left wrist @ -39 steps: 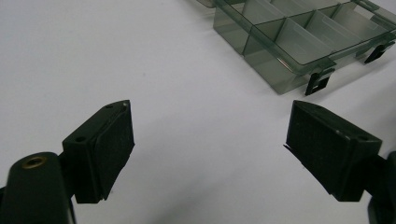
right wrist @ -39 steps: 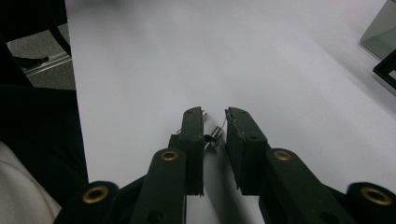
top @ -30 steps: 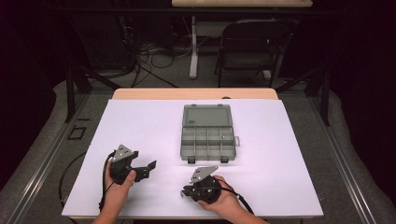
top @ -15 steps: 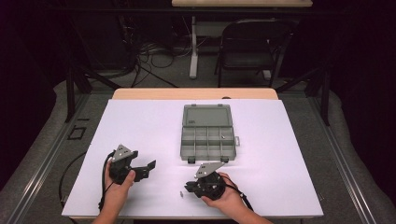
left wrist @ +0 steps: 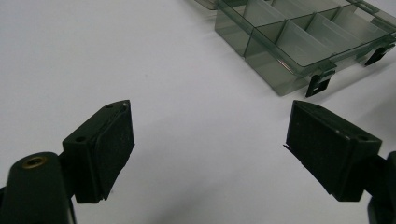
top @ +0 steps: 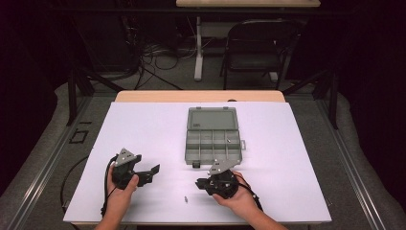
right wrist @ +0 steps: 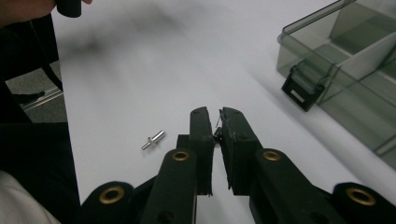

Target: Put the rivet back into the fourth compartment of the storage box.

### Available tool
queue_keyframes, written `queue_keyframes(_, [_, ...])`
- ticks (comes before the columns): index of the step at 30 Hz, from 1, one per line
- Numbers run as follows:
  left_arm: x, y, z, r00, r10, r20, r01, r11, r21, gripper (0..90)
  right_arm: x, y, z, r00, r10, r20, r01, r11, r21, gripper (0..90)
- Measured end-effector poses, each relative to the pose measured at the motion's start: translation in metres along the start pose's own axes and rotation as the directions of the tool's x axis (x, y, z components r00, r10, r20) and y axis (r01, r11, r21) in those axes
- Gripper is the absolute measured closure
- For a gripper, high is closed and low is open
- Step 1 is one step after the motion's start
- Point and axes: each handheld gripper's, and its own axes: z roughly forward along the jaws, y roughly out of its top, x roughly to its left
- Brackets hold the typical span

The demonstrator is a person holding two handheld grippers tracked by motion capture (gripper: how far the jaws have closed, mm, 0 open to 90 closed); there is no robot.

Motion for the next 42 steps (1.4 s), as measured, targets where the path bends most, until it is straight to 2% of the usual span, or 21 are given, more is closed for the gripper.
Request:
queue_keyframes(1, [0.000,0.000,0.000,1.0000,0.000,0.000,0.000,1.0000,0.000,15.2,-0.001,0.001,-0.002,1.0000,-0.002,0.004,0.002,1.000,0.002,83.6])
queue_keyframes(2, [0.001,0.000,0.000,1.0000,0.000,0.000,0.000,1.0000,-0.001,15.2,-0.001,0.001,-0.003,1.0000,0.003,0.008,-0.003,1.000,-0.020,83.6])
queue_keyframes(5, [0.000,0.000,-0.001,1.0000,0.001,-0.001,-0.001,1.0000,-0.001,15.2,-0.005,0.004,-0.011,0.9995,-0.002,0.032,0.002,1.000,-0.018,83.6])
queue_keyframes(6, [0.000,0.000,-0.001,1.0000,0.004,0.000,-0.004,1.0000,0.001,15.2,-0.007,0.005,-0.012,0.9994,0.002,0.034,0.000,0.999,-0.038,83.6])
queue_keyframes(9, [0.000,0.000,0.000,1.0000,0.005,0.000,-0.005,1.0000,-0.001,15.2,-0.012,0.006,-0.019,0.9986,0.011,0.051,-0.009,0.999,-0.032,83.6])
queue_keyframes(15, [0.000,0.000,-0.001,1.0000,0.001,-0.003,-0.001,1.0000,0.002,15.2,-0.019,0.006,-0.028,0.9969,0.030,0.073,-0.026,0.998,-0.056,83.6])
queue_keyframes(24, [0.001,0.000,-0.002,1.0000,0.001,-0.007,-0.001,1.0000,-0.007,15.2,-0.029,0.006,-0.037,0.9937,0.060,0.094,-0.053,0.996,-0.075,83.6])
queue_keyframes(34, [0.001,0.000,-0.002,1.0000,-0.001,-0.008,0.001,1.0000,-0.009,15.2,-0.034,0.006,-0.041,0.9907,0.071,0.116,-0.062,0.995,-0.079,83.6])
queue_keyframes(42, [0.001,0.000,-0.002,1.0000,-0.004,-0.007,0.004,0.9999,-0.010,15.2,-0.041,0.014,-0.052,0.9870,0.079,0.140,-0.065,0.993,-0.100,83.7])
